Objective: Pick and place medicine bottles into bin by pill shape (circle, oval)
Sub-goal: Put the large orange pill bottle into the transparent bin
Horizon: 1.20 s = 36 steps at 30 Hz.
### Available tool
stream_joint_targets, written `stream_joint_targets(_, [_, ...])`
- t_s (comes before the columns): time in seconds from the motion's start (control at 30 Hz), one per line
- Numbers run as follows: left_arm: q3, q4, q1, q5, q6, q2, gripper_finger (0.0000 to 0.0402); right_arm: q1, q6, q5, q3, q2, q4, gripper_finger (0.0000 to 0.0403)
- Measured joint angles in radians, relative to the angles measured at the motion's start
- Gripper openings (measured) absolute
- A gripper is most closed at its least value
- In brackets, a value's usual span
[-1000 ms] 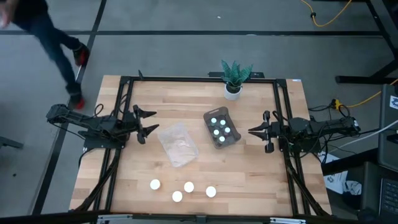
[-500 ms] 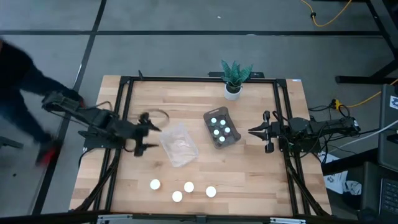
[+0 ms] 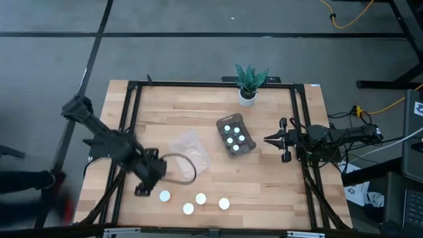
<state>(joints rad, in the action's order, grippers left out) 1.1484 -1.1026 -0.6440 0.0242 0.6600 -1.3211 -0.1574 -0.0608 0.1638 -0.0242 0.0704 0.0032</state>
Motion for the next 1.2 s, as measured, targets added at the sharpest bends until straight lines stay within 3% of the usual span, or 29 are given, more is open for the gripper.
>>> stream_joint_targets(0.2, [-0.002, -0.009, -0.094, -0.069, 0.098, -0.169, 0.0305, 0.000, 0.000, 0.000, 0.000, 0.000, 0.000, 0.0043])
stream_joint_targets(0.53, [-0.002, 0.146, -0.149, 0.016, 0.194, -0.385, 0.0305, 0.000, 0.000, 0.000, 0.000, 0.000, 0.000, 0.0043])
stream_joint_targets(0.83, [-0.002, 0.336, -0.149, 0.072, 0.205, -0.418, 0.0305, 0.000, 0.000, 0.000, 0.000, 0.000, 0.000, 0.0043])
stream_joint_targets(1.0, [-0.002, 0.362, -0.145, 0.121, 0.226, -0.418, 0.0305, 0.000, 0.000, 0.000, 0.000, 0.000, 0.000, 0.0043])
stream_joint_targets(1.2, [-0.002, 0.360, -0.144, 0.092, 0.232, -0.418, 0.0304, 0.000, 0.000, 0.000, 0.000, 0.000, 0.000, 0.0043])
